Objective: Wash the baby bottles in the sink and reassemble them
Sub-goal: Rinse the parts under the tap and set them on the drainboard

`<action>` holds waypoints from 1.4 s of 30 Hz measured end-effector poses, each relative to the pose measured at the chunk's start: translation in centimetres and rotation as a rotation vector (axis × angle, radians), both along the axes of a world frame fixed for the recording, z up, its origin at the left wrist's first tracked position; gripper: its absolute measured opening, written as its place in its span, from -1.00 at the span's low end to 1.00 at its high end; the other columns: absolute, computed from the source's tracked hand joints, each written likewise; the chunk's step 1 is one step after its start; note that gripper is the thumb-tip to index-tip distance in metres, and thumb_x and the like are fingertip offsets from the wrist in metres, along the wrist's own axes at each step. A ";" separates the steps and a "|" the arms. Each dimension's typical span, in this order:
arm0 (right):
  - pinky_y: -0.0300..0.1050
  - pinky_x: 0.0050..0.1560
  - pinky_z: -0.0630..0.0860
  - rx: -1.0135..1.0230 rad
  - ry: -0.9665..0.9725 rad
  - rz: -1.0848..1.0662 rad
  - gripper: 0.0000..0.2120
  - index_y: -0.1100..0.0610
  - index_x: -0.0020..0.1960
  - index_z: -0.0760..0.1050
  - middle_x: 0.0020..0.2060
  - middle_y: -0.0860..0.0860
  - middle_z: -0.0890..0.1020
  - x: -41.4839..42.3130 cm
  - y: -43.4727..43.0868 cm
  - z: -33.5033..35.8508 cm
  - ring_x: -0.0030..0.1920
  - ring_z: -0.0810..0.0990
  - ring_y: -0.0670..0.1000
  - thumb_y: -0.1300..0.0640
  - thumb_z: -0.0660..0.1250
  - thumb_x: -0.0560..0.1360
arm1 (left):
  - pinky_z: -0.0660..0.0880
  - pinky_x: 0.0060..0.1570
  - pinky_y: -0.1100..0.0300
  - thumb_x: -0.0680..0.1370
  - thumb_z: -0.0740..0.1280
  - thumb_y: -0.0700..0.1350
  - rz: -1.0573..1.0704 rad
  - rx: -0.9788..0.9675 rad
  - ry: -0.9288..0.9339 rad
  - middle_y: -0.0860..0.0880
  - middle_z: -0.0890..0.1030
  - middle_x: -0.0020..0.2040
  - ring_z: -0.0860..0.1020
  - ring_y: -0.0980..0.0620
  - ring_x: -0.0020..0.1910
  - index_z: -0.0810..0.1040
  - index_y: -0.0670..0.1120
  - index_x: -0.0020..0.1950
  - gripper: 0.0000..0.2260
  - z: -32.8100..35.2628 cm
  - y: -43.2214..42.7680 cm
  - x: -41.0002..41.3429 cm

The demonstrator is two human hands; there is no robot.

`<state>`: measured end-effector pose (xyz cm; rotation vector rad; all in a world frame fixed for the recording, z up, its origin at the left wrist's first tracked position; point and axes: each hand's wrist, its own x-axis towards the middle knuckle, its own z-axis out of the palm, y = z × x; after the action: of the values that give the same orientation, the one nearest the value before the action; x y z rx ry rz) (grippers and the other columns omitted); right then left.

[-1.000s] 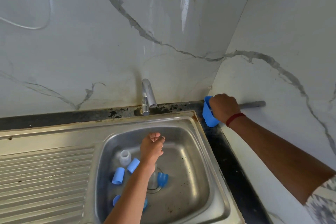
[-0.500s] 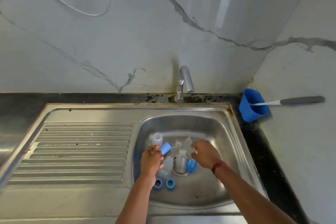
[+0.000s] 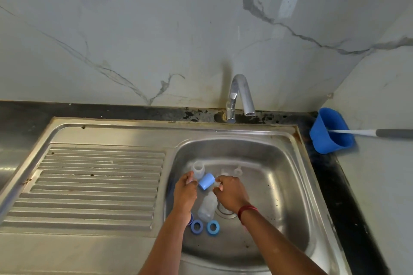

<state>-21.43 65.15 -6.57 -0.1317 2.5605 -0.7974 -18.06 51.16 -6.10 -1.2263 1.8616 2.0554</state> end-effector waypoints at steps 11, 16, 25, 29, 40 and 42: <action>-0.05 0.20 0.49 -0.027 -0.018 0.048 -0.65 0.14 0.32 0.48 0.23 0.10 0.57 -3.5 -3.1 -3.5 0.20 0.55 0.09 0.09 0.30 0.56 | 0.43 0.34 -0.11 0.63 0.21 -0.17 0.013 -0.029 -0.047 -0.02 0.57 0.28 0.51 -0.04 0.26 0.52 -0.03 0.38 -0.67 -3.3 -1.4 -3.2; -0.04 0.21 0.48 -0.024 -0.031 0.067 -0.65 0.15 0.33 0.47 0.25 0.11 0.56 -4.5 -3.0 -4.9 0.21 0.55 0.11 0.11 0.30 0.56 | 0.45 0.33 -0.11 0.62 0.26 -0.21 0.007 -0.011 -0.043 0.08 0.55 0.14 0.50 0.01 0.20 0.51 -0.01 0.35 -0.68 -4.4 -1.6 -3.4; -0.29 -0.24 0.55 -0.387 0.688 -0.443 -0.86 0.14 0.03 0.62 -0.19 -0.02 0.64 -10.3 1.7 -0.2 -0.25 0.60 -0.07 0.09 0.37 0.56 | 0.50 0.07 0.12 0.55 0.33 -0.23 -0.067 -0.276 0.056 0.00 0.62 0.12 0.59 -0.03 0.09 0.56 -0.06 0.24 -0.73 -3.5 -1.3 -5.5; -0.05 -0.17 0.59 -0.294 0.688 -0.309 -0.50 0.24 0.13 0.58 0.02 0.14 0.65 -14.3 2.0 0.8 -0.18 0.62 0.07 -0.19 0.24 0.56 | 0.54 0.04 0.05 0.54 0.32 -0.24 -0.190 -0.340 0.173 0.04 0.65 0.01 0.61 0.01 -0.04 0.57 0.10 0.06 -0.76 -2.2 0.0 -7.1; 0.18 0.18 0.49 0.116 0.637 0.374 -0.19 -0.07 0.57 0.16 0.49 0.18 0.22 -18.3 5.2 1.1 0.45 0.26 0.24 0.43 0.16 0.40 | 0.49 -0.21 -0.01 0.49 0.29 -0.22 -0.254 -0.284 0.158 -0.09 0.64 -0.19 0.51 -0.02 -0.31 0.55 0.11 -0.02 -0.78 -2.3 0.6 -9.6; 0.25 0.15 0.46 0.198 0.645 0.437 -0.18 -0.11 0.57 0.15 0.45 0.26 0.25 -18.2 5.0 3.2 0.40 0.27 0.32 0.44 0.22 0.44 | 0.49 -0.17 0.02 0.52 0.28 -0.28 -0.225 -0.282 0.141 -0.10 0.64 -0.19 0.51 -0.01 -0.30 0.56 0.09 -0.02 -0.75 -2.5 0.7 -9.2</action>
<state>-39.64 70.12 -3.40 -0.9856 2.9971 -0.3616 -27.25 51.82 -8.57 -0.8876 2.2983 1.8516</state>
